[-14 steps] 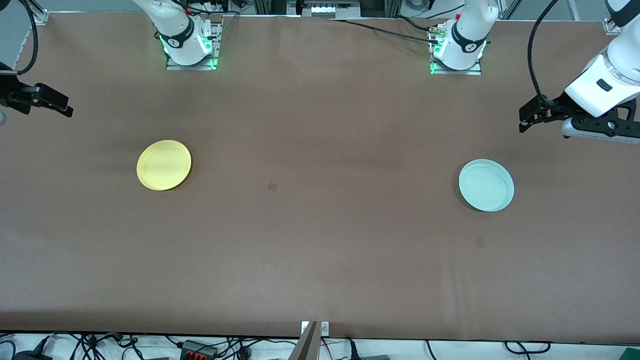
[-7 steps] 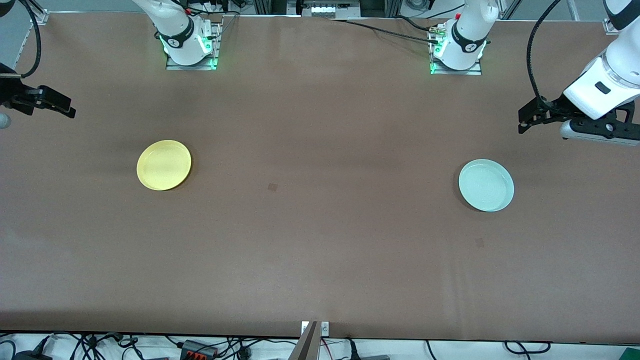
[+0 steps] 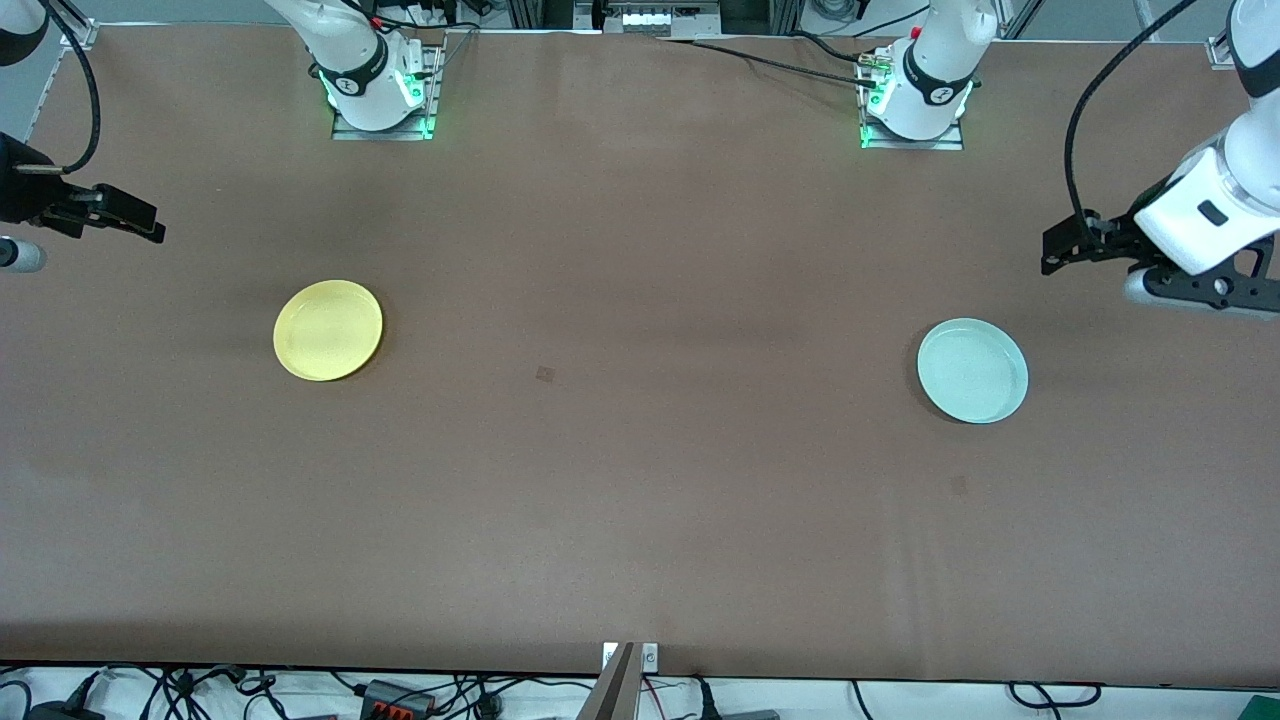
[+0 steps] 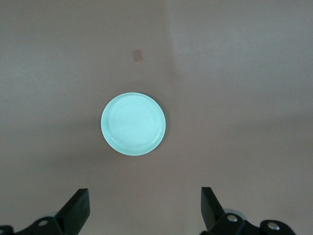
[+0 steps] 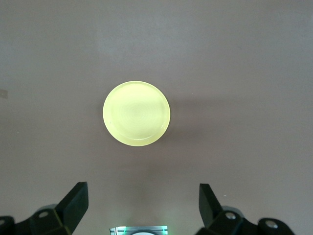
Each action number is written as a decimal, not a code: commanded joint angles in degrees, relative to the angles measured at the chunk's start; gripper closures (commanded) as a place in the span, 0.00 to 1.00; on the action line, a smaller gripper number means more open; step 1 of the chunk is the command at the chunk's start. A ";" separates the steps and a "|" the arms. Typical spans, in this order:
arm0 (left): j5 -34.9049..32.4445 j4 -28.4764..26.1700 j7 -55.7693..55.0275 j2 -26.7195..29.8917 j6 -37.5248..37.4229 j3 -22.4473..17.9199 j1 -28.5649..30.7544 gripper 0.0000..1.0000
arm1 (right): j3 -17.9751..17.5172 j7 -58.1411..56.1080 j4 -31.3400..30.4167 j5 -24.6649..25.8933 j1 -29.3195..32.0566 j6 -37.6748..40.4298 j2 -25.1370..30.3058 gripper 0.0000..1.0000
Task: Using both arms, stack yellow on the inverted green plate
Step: 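Move the left gripper down to the rim of the green plate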
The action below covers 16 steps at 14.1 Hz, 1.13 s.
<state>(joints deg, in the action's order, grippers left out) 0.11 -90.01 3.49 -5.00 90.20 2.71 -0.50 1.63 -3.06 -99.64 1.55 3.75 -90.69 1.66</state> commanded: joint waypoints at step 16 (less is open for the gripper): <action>0.59 -6.04 13.90 -18.37 18.05 -0.33 12.62 0.00 | -0.31 -1.69 -1.26 0.30 0.02 -1.77 -0.42 0.00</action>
<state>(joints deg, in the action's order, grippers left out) 0.10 -92.74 14.04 -22.54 103.21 1.89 10.90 1.56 -3.76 -100.37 1.55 3.67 -91.80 1.06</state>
